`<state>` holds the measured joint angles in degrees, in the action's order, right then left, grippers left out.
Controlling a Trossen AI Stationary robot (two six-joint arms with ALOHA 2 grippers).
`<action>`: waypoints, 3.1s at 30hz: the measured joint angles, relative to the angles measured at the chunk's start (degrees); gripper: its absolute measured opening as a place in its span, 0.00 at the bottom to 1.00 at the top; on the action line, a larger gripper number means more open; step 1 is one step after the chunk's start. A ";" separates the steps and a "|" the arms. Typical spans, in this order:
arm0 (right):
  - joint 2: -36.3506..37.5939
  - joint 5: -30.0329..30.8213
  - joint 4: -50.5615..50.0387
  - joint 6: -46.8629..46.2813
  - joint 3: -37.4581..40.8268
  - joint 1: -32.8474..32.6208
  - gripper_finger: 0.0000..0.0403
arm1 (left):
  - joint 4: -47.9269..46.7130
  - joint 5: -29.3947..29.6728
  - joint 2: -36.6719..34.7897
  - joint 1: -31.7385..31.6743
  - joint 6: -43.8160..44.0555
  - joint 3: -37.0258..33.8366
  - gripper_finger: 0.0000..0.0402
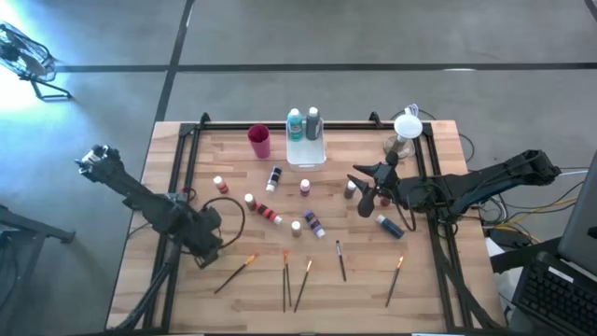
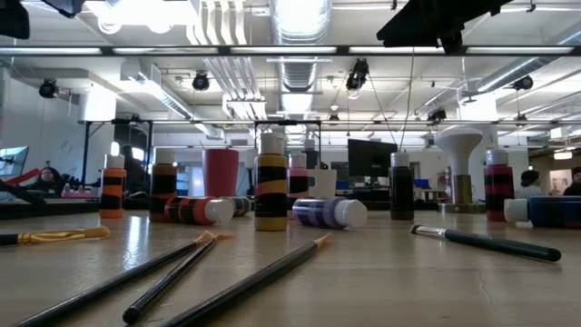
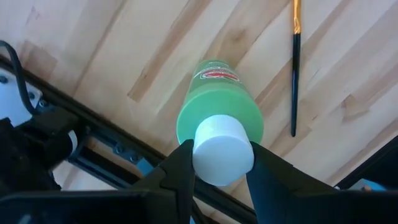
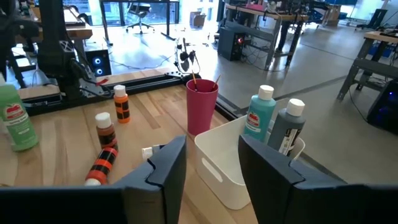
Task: Pick & Place Paint Supplies
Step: Put the green paint bottle into the white bin
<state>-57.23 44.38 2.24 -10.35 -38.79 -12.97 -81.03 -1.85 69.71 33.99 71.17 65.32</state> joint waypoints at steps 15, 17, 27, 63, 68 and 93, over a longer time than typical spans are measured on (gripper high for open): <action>0.00 0.00 -0.33 0.02 0.02 -0.02 0.35 | 0.49 6.69 -0.31 -14.24 -19.31 12.43 0.30; 0.00 0.00 -0.33 0.02 0.02 -0.02 0.37 | 0.73 7.02 0.61 -18.00 -24.52 15.36 0.30; 0.01 0.02 -0.67 0.02 0.02 -0.01 0.44 | 7.15 6.96 11.47 -36.24 -53.29 31.66 0.30; 5.42 1.44 -6.49 4.56 -1.53 13.09 0.35 | 4.06 3.39 51.13 -64.52 -73.10 68.54 0.30; 5.42 1.46 -6.47 4.82 -1.53 14.11 0.38 | 5.39 3.21 52.43 -65.29 -72.47 68.54 0.30; 5.42 1.49 -6.34 6.49 -1.62 16.42 0.34 | 6.01 6.03 56.28 -66.15 -72.88 68.48 0.30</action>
<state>-51.81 45.87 -4.10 -3.86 -40.40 3.44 -75.02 4.19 125.99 -32.16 -1.72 133.80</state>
